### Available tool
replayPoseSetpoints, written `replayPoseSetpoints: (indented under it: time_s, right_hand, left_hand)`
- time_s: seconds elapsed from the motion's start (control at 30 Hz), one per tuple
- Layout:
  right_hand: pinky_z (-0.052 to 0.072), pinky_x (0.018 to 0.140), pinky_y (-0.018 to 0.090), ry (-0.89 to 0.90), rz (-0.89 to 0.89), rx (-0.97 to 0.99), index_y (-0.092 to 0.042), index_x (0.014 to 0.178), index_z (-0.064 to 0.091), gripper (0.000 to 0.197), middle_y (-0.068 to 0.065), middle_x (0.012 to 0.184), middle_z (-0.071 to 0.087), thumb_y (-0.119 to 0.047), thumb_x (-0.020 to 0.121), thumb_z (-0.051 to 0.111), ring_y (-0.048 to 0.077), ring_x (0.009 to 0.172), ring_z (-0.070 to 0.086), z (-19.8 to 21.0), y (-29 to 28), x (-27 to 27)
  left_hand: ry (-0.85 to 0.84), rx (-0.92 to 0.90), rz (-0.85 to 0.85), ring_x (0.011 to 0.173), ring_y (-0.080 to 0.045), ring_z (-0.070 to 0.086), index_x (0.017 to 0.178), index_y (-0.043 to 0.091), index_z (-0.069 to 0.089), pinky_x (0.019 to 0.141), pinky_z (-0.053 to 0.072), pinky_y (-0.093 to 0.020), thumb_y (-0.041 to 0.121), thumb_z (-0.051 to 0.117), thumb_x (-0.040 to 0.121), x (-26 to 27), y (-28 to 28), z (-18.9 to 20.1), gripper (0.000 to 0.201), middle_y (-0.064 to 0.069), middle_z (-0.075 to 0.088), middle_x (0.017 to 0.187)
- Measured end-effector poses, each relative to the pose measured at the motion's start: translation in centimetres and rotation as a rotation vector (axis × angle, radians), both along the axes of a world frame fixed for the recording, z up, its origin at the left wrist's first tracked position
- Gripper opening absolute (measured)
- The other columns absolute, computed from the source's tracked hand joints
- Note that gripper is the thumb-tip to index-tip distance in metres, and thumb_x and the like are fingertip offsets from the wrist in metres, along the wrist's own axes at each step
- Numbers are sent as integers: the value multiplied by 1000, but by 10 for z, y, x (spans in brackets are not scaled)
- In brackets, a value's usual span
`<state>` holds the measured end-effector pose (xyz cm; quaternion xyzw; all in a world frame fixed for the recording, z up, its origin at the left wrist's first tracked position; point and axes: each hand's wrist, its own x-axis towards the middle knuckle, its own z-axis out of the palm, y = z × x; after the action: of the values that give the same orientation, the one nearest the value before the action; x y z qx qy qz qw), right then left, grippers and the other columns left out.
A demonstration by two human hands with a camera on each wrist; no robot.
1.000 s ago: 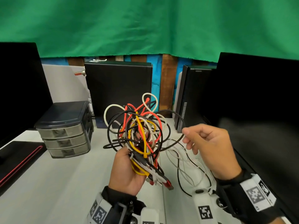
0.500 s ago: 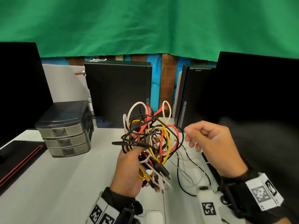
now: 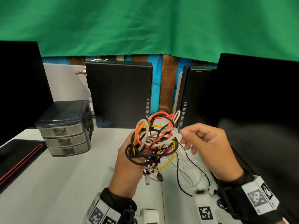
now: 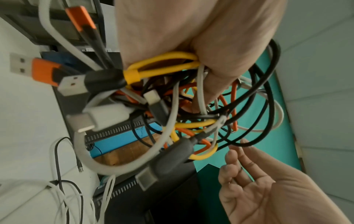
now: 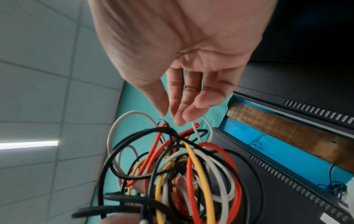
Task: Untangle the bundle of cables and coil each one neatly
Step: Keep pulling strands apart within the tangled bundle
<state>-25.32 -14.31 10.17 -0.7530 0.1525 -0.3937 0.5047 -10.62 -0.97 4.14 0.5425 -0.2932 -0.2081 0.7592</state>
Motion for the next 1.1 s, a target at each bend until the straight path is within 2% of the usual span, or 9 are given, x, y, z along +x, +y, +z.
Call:
replayPoseSetpoints:
  time_s: [0.17,0.27,0.4,0.57,0.67,0.77,0.87,1.0,1.1]
  right_hand:
    - [47,54,22,-39,-32,-24,-12,83,75,10,5,71,70,-14,90,68,12,61,62,-2,-3,0]
    - [53,67,23,-118,-131,-118,-18,91,75,8,-2,84,73,-14,91,68,10,80,68,-1,-3,-1]
    - [53,88,32,-85,-193,-394,-25,103,74,18,-14,106,68,-36,92,64,17,107,64,3,2,-5]
    - [47,80,26,-7,-206,-576,-25,84,74,23,-13,89,61,-47,83,69,14,94,58,9,15,-7]
    - [48,75,33,154,-225,-697,-25,87,75,21,-13,86,55,-44,86,68,11,89,52,6,10,-9]
    - [48,75,30,138,-199,-596,-25,91,79,10,-11,83,55,-31,89,72,12,88,54,5,7,-9]
    - [44,73,16,71,-94,-411,-27,90,81,13,-8,82,57,-35,86,71,14,86,56,10,12,-10]
    - [43,71,15,45,-10,-323,-21,84,79,15,-5,83,63,-29,89,68,15,83,59,13,11,-11]
    - [43,71,12,71,-12,-325,-19,82,77,12,-6,84,64,-24,90,70,12,84,60,11,11,-10]
  left_hand:
    - [-208,-110,-20,96,-13,72,118,13,67,73,56,-19,27,63,81,-12,-1,11,40,4,76,100]
    - [-217,-141,-78,99,-16,72,114,20,70,79,56,-20,37,71,85,-8,-2,9,34,3,76,102]
    - [-209,-160,-189,95,-14,73,100,39,77,81,55,-21,68,78,64,0,1,1,46,6,77,98]
    - [-299,-169,-220,114,-24,67,126,9,65,96,55,-33,46,70,84,-4,4,-1,57,-6,71,120]
    - [-320,-198,-218,114,-23,67,127,6,63,94,55,-32,36,71,85,-8,3,2,52,-5,71,121]
    - [-308,-223,-222,112,-19,68,124,20,67,90,56,-27,30,66,89,-12,1,2,36,2,73,118]
    - [-291,-237,-209,107,-16,70,121,26,66,87,56,-23,12,58,94,-14,0,4,32,5,75,112]
    - [-318,-235,-165,109,-15,69,123,30,67,88,55,-22,52,68,84,-13,4,6,45,6,74,114]
    - [-300,-224,-170,109,-16,69,118,39,70,89,55,-24,63,69,78,-12,6,5,47,7,74,114]
